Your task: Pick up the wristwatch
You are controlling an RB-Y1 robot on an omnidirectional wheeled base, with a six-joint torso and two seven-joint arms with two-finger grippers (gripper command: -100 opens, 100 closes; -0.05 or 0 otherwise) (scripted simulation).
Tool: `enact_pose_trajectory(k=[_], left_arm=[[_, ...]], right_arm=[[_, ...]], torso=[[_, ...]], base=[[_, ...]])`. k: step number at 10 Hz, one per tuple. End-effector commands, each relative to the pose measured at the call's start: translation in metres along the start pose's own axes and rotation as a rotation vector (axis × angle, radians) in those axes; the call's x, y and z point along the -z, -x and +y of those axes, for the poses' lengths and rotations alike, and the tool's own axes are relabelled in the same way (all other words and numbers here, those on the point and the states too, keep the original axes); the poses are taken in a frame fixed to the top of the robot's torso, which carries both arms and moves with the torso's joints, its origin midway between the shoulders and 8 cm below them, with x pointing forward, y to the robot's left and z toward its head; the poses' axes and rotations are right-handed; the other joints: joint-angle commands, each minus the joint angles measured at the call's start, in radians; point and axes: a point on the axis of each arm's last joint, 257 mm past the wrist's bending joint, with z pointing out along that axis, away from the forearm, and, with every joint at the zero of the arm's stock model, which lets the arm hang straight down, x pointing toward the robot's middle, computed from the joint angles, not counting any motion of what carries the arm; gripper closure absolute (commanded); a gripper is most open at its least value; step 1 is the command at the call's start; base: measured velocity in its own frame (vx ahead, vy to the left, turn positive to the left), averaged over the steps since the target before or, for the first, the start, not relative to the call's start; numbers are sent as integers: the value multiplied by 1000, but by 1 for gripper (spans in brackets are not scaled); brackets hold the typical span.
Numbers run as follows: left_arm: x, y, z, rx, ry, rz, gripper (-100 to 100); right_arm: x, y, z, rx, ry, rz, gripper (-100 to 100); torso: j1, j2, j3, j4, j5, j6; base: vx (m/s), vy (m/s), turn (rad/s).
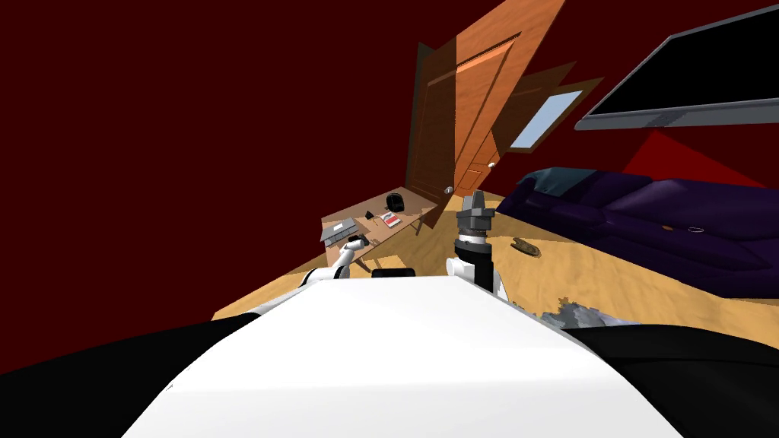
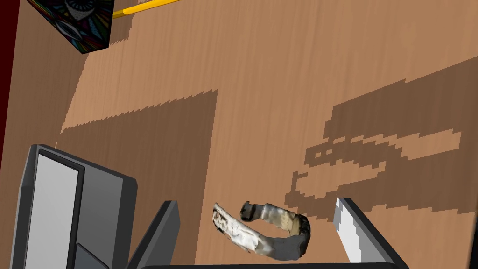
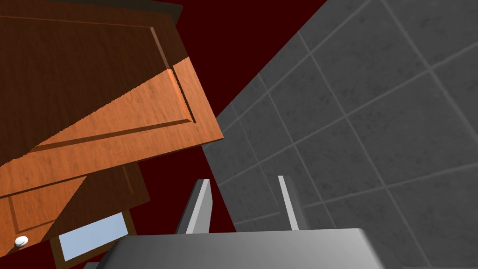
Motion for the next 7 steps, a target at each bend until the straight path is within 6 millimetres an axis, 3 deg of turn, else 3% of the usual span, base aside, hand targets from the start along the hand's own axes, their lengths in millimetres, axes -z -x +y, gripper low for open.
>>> enact_pose_trajectory(k=[1,3,4,7], left_arm=[[-3,-20,-10,-42,-19,21,-100],[-5,-17,-4,-40,-2,11,-100],[-5,-18,-3,-42,0,11,100],[-5,-18,-4,-42,-2,11,100]], right_arm=[[0,0,0,0,0,0,0],[0,0,0,0,0,0,0],[0,0,0,0,0,0,0],[0,0,0,0,0,0,0]], torso=[[0,0,0,0,0,0],[1,1,0,0,0,0],[0,0,0,0,0,0],[0,0,-1,-1,0,0]], base=[[-20,15,302],[-13,7,86],[0,0,0],[0,0,0]])
